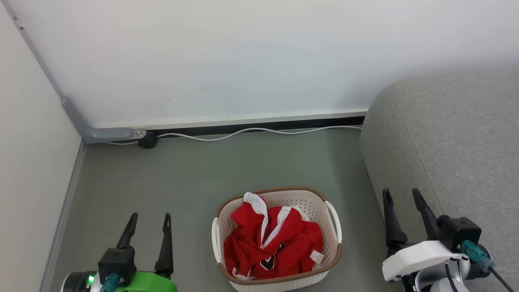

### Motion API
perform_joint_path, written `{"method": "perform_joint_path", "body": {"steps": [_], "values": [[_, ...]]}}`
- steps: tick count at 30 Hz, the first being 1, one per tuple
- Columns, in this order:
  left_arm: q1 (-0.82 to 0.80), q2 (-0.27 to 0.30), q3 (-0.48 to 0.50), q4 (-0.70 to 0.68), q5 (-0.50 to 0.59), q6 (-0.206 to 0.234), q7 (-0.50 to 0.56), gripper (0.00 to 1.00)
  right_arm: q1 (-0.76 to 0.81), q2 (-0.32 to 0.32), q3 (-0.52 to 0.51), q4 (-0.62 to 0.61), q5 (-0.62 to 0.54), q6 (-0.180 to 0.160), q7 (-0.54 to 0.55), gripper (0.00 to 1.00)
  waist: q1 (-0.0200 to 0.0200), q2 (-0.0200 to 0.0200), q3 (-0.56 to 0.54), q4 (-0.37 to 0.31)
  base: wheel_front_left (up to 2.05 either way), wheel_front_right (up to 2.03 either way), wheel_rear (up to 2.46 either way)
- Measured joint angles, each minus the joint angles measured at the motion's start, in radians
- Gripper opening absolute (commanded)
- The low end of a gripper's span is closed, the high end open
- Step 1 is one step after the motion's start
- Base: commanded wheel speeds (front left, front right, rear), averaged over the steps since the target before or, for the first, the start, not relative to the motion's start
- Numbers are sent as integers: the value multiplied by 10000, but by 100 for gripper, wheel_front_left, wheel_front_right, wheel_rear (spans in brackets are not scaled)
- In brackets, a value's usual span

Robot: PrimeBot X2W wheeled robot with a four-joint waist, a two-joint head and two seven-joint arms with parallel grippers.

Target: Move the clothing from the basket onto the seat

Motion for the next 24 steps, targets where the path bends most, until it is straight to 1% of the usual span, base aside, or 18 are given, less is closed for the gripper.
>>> {"method": "perform_joint_path", "body": {"steps": [24], "values": [[-3,-8,184,282,-42,-33,0,100,-2,-2,-54,29,19,2,0,100,0,0,161,-15,0,0,0]]}}
